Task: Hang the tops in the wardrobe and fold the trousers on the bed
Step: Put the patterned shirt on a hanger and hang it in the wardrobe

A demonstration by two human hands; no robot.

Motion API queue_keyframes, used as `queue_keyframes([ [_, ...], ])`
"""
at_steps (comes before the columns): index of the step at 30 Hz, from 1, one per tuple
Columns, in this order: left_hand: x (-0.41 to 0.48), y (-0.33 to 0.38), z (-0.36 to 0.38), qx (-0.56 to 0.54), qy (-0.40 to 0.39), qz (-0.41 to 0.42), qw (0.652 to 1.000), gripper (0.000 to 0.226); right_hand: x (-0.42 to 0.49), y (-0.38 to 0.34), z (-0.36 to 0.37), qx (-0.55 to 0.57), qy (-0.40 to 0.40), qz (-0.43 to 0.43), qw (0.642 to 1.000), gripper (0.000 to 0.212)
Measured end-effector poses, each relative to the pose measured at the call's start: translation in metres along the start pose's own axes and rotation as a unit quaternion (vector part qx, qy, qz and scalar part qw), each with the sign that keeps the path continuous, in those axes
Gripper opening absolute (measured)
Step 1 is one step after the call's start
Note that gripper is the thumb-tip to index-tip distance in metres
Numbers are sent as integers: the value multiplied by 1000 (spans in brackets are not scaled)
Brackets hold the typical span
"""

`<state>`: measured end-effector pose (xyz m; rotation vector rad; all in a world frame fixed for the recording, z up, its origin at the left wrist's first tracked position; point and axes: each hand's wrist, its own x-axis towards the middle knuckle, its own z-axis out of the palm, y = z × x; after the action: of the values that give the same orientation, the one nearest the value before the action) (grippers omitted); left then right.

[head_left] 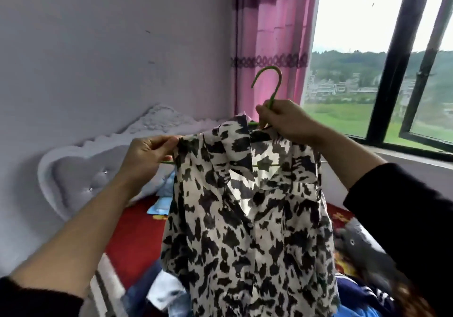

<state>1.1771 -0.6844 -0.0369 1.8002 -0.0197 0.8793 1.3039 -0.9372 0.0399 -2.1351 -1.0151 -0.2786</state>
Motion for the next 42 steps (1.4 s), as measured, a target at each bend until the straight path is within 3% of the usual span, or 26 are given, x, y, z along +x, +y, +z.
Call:
queue_keyframes([
  [4,-6,7,-66,78,63,27,995,13,23,-43,36,33,12,-29,999,38],
  [7,-12,11,-119,168,92,32,981,10,41,-86,62,43,-22,-62,997,37],
  [10,-21,18,-164,240,52,24,969,21,55,-132,100,39,-64,-94,993,38],
  [13,-33,17,-203,363,0,33,931,7,67,-181,147,81,-95,-112,986,37],
  [14,-38,14,-218,389,-2,40,920,21,70,-197,164,93,-102,-118,983,36],
  [16,-47,7,-256,389,29,41,920,28,76,-229,197,113,-117,-134,977,38],
  [20,-72,-4,-339,399,110,35,910,14,84,-287,268,121,-167,-161,965,40],
  [24,-100,-14,-415,413,87,-31,906,16,88,-343,344,124,-221,-173,952,39],
  [28,-118,-21,-494,466,95,-76,876,19,100,-397,404,116,-238,-201,943,35],
  [34,-122,-43,-596,503,194,-105,836,32,127,-475,492,147,-227,-227,936,36],
  [38,-115,-67,-655,523,169,-197,812,40,147,-520,545,136,-246,-242,929,31],
  [42,-99,-90,-708,533,171,-212,801,40,180,-560,599,152,-263,-256,918,30],
])
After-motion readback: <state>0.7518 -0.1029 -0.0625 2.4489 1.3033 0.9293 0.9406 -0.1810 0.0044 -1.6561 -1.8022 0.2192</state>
